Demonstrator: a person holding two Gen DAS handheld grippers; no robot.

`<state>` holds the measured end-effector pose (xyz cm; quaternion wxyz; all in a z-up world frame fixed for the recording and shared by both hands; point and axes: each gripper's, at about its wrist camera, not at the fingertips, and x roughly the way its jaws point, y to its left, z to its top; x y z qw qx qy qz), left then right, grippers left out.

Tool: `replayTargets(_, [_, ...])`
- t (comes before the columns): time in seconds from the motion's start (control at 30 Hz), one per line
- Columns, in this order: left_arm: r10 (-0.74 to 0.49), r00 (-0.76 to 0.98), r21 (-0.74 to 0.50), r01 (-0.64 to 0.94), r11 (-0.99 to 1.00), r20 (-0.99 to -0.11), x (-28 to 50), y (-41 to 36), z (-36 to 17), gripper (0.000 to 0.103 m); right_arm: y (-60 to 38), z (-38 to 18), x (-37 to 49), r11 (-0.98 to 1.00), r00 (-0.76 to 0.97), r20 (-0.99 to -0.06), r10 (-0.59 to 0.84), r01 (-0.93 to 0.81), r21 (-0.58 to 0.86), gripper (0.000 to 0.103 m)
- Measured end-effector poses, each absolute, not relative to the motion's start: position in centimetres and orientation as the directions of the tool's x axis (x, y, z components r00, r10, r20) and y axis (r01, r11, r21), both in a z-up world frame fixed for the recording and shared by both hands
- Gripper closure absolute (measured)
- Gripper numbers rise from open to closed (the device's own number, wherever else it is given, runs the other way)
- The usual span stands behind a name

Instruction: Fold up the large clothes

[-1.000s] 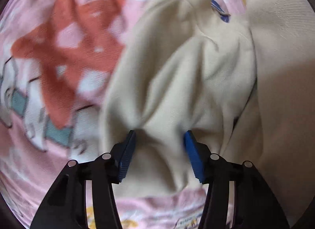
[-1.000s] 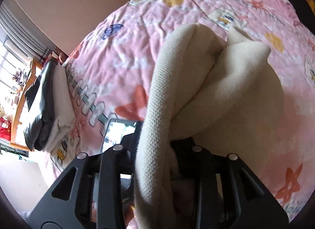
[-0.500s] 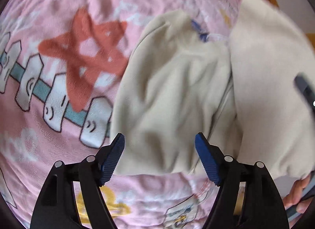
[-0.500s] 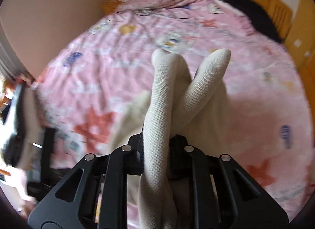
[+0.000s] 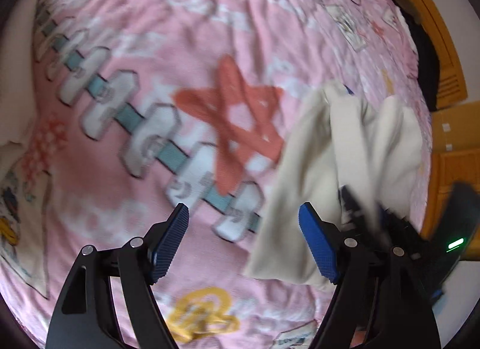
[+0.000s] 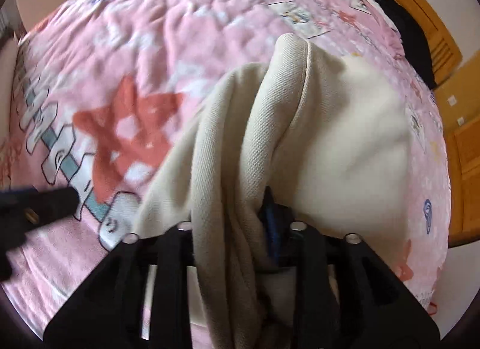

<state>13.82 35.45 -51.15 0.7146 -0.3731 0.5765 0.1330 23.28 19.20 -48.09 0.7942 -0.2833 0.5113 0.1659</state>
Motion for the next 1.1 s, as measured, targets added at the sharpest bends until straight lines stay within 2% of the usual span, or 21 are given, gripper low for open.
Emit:
replayTargets(0.07, [-0.217, 0.302, -0.364, -0.625, 0.690, -0.928, 13.9, 36.7, -50.6, 0.032, 20.4, -49.1, 22.3, 0.766, 0.435, -0.900, -0.019, -0.572, -0.293, 0.049])
replayTargets(0.1, [-0.195, 0.291, -0.341, -0.631, 0.697, -0.937, 13.9, 37.2, -50.4, 0.032, 20.7, -49.5, 22.1, 0.765, 0.424, -0.906, -0.008, -0.581, -0.279, 0.030])
replayTargets(0.13, [-0.177, 0.289, -0.327, -0.634, 0.700, -0.941, 13.9, 37.9, -50.0, 0.031, 20.9, -50.0, 21.9, 0.764, 0.397, -0.918, 0.008, -0.595, -0.251, 0.016])
replayTargets(0.27, [-0.157, 0.293, -0.311, -0.611, 0.728, -0.943, 14.5, 39.3, -48.2, 0.030, 19.3, -47.4, 21.3, 0.793, 0.379, -0.914, 0.143, -0.596, -0.123, 0.015])
replayTargets(0.33, [-0.137, 0.298, -0.296, -0.593, 0.749, -0.944, 15.1, 39.3, -47.0, 0.029, 17.1, -44.4, 21.3, 0.804, 0.281, -0.902, 0.328, -0.584, 0.110, 0.015])
replayTargets(0.4, [-0.124, 0.316, -0.296, -0.581, 0.758, -0.940, 15.6, 39.3, -45.5, 0.029, 15.7, -42.0, 20.6, 0.757, 0.185, -0.864, 0.469, -0.588, 0.285, 0.015])
replayTargets(0.47, [-0.117, 0.338, -0.303, -0.576, 0.759, -0.934, 16.2, 39.3, -44.2, 0.023, 14.4, -39.2, 19.2, 0.684, 0.122, -0.804, 0.583, -0.607, 0.404, 0.015])
replayTargets(0.6, [-0.144, 0.351, -0.325, -0.540, 0.776, -0.925, 18.0, 38.1, -42.1, 0.023, 8.8, -33.7, 17.9, 0.670, 0.198, -0.726, 0.658, -0.594, 0.445, 0.015])
replayTargets(0.63, [-0.150, 0.347, -0.322, -0.517, 0.793, -0.926, 18.7, 37.2, -41.7, 0.023, 7.5, -33.2, 18.2, 0.681, 0.227, -0.715, 0.661, -0.581, 0.446, 0.020])
replayTargets(0.67, [-0.155, 0.346, -0.321, -0.495, 0.807, -0.925, 19.1, 36.4, -41.3, 0.023, 5.8, -32.8, 18.8, 0.691, 0.255, -0.704, 0.663, -0.571, 0.444, 0.029])
replayTargets(0.7, [-0.166, 0.343, -0.321, -0.466, 0.825, -0.925, 19.9, 35.1, -41.1, 0.022, 3.9, -32.7, 19.7, 0.717, 0.289, -0.714, 0.638, -0.561, 0.413, 0.055])
replayTargets(0.73, [-0.183, 0.341, -0.328, -0.436, 0.838, -0.922, 20.7, 33.7, -41.0, 0.021, 2.5, -33.3, 20.7, 0.746, 0.309, -0.738, 0.599, -0.550, 0.375, 0.070])
replayTargets(0.77, [-0.200, 0.340, -0.339, -0.419, 0.842, -0.919, 21.3, 32.7, -41.1, 0.021, 0.9, -34.4, 21.8, 0.768, 0.314, -0.754, 0.577, -0.524, 0.369, 0.073])
replayTargets(0.8, [-0.226, 0.333, -0.354, -0.398, 0.846, -0.915, 22.2, 31.1, -41.3, 0.021, -0.3, -35.8, 22.9, 0.776, 0.306, -0.759, 0.575, -0.498, 0.387, 0.082])
replayTargets(0.83, [-0.254, 0.322, -0.370, -0.376, 0.850, -0.912, 23.1, 29.6, -41.6, 0.021, -0.9, -37.0, 23.5, 0.776, 0.293, -0.763, 0.576, -0.490, 0.398, 0.086])
replayTargets(0.9, [-0.290, 0.309, -0.391, -0.347, 0.853, -0.906, 25.0, 27.1, -42.4, 0.021, -1.1, -40.6, 24.2, 0.780, 0.249, -0.797, 0.550, -0.494, 0.385, 0.086])
replayTargets(0.97, [-0.306, 0.276, -0.391, -0.349, 0.852, -0.911, 26.8, 25.0, -43.9, 0.021, -0.8, -44.2, 24.0, 0.767, 0.173, -0.807, 0.565, -0.471, 0.436, 0.087])
replayTargets(1.07, [-0.255, 0.224, -0.326, -0.387, 0.863, -0.941, 28.6, 23.2, -46.7, 0.022, 0.1, -47.3, 22.8, 0.744, 0.120, -0.787, 0.605, -0.439, 0.504, 0.092])
replayTargets(1.1, [-0.229, 0.215, -0.301, -0.411, 0.861, -0.949, 28.8, 23.0, -47.5, 0.022, 0.4, -48.4, 22.4, 0.724, 0.093, -0.760, 0.643, -0.395, 0.565, 0.098])
